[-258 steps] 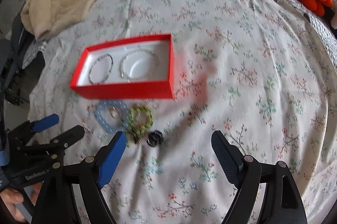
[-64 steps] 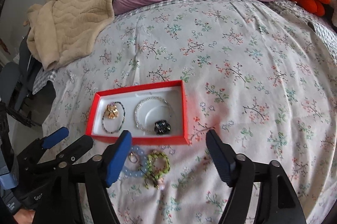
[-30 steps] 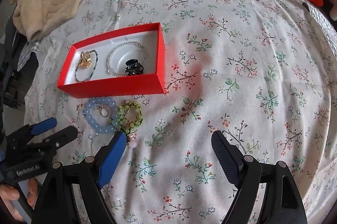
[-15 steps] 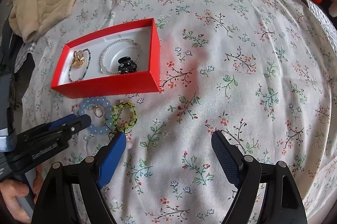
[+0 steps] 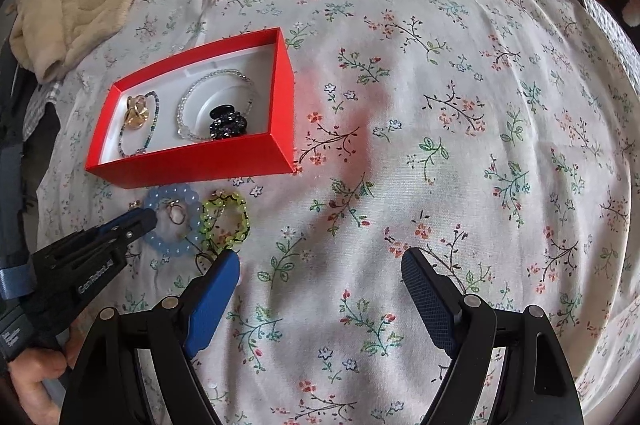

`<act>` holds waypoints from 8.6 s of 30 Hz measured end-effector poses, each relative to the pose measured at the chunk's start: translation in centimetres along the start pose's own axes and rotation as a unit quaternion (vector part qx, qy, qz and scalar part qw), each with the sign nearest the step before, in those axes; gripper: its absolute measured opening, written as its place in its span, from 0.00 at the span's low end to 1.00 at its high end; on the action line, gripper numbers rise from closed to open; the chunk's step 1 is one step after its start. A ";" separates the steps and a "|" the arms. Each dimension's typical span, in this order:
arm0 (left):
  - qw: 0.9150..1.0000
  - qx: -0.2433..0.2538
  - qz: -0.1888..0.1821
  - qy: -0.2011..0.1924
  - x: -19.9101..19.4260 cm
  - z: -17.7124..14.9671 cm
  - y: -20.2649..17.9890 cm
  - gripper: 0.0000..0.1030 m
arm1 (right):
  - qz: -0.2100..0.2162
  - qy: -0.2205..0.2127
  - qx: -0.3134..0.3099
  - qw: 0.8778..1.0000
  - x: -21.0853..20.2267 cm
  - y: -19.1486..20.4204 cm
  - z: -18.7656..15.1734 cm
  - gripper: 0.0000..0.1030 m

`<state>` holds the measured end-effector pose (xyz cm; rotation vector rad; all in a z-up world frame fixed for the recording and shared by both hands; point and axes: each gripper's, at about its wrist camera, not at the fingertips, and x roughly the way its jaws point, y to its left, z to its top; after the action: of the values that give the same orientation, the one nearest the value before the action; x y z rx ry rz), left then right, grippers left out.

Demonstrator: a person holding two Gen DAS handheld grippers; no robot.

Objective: Organize jewelry
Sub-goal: 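Move the left gripper down to the light-blue bead bracelet, then grasp the light-blue bead bracelet with the left gripper while the right gripper grasps the green-yellow beaded bracelet, then lift both held bracelets and carry them over the red box, then open both grippers to drop the bracelets into the box, then move the left gripper down to the small gold ring, then close the left gripper on the small gold ring, then grasp the small silver ring with the right gripper while the left gripper holds the gold ring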

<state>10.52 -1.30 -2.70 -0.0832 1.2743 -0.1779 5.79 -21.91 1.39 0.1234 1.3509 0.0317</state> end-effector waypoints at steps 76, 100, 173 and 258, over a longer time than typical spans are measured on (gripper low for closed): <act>0.987 0.021 -0.137 -0.082 -9.3 -1.5 0.2 0.12 | 0.101 -0.089 -0.045 0.990 -5.0 6.8 0.0 0.06; 0.967 -0.001 -0.202 -0.154 -12.0 3.9 0.3 0.12 | 0.144 -0.159 -0.009 0.977 -9.5 5.3 3.4 0.06; 0.998 -0.007 -0.027 -0.056 -7.3 0.1 3.4 0.79 | 0.037 -0.092 -0.021 0.995 -4.5 2.9 2.8 0.68; 0.999 0.041 -0.003 -0.007 -3.3 -2.1 2.0 0.20 | 0.015 0.021 -0.027 0.999 1.7 3.2 0.2 0.81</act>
<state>7.76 1.31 -0.49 -0.0192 1.2516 -0.2345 6.57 -18.55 0.10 0.0976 1.3882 0.0961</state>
